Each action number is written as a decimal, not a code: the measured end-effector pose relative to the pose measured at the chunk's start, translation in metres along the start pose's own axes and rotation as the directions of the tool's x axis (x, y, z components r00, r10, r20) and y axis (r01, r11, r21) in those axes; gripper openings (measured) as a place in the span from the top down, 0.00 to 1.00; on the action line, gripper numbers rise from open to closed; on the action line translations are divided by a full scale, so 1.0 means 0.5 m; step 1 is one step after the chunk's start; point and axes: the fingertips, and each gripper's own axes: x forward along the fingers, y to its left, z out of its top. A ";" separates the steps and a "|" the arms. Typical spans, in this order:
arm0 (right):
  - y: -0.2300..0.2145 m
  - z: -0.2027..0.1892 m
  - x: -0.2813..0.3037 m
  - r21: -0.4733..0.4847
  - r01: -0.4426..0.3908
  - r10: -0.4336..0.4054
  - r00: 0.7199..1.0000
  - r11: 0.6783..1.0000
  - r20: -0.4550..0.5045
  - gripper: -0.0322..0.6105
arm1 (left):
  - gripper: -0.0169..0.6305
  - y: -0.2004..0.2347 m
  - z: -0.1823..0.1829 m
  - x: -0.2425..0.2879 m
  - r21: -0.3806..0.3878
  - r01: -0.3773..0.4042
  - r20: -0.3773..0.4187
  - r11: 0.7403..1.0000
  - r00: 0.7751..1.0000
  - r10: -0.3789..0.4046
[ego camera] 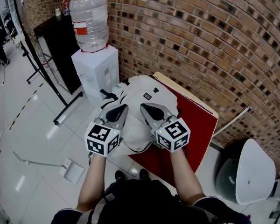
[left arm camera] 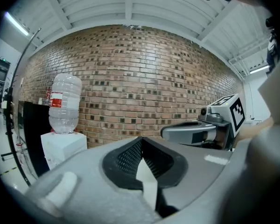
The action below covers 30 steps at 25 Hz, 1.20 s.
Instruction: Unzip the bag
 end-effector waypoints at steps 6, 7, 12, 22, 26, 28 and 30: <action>0.002 0.014 -0.006 0.004 -0.002 0.002 1.000 1.000 0.028 0.94 | 0.97 -0.007 0.005 0.001 0.000 0.012 -0.002 1.000 1.000 -0.012; 0.003 0.017 -0.006 0.004 -0.003 0.003 0.999 1.000 0.033 0.94 | 0.97 -0.009 0.004 0.002 0.000 0.015 -0.005 1.000 1.000 -0.015; 0.001 0.022 -0.008 0.004 -0.001 0.001 0.999 1.000 0.045 0.94 | 0.97 -0.016 0.003 0.007 -0.002 0.032 -0.009 0.999 0.999 -0.032; 0.000 0.028 -0.016 0.009 -0.005 0.005 0.998 1.000 0.055 0.94 | 0.97 -0.030 0.005 0.009 -0.013 0.045 -0.009 0.999 0.999 -0.045; 0.002 0.029 -0.017 0.008 -0.004 0.004 0.998 1.000 0.058 0.94 | 0.97 -0.032 0.008 0.004 -0.028 0.050 0.003 0.998 0.999 -0.050; 0.003 0.031 -0.018 0.009 -0.006 0.005 0.998 1.000 0.061 0.94 | 0.97 -0.034 0.011 0.002 -0.036 0.053 0.010 0.998 0.999 -0.053; 0.004 0.032 -0.019 0.009 -0.007 0.007 0.998 1.000 0.063 0.94 | 0.97 -0.035 0.012 0.001 -0.037 0.053 0.010 0.998 0.999 -0.053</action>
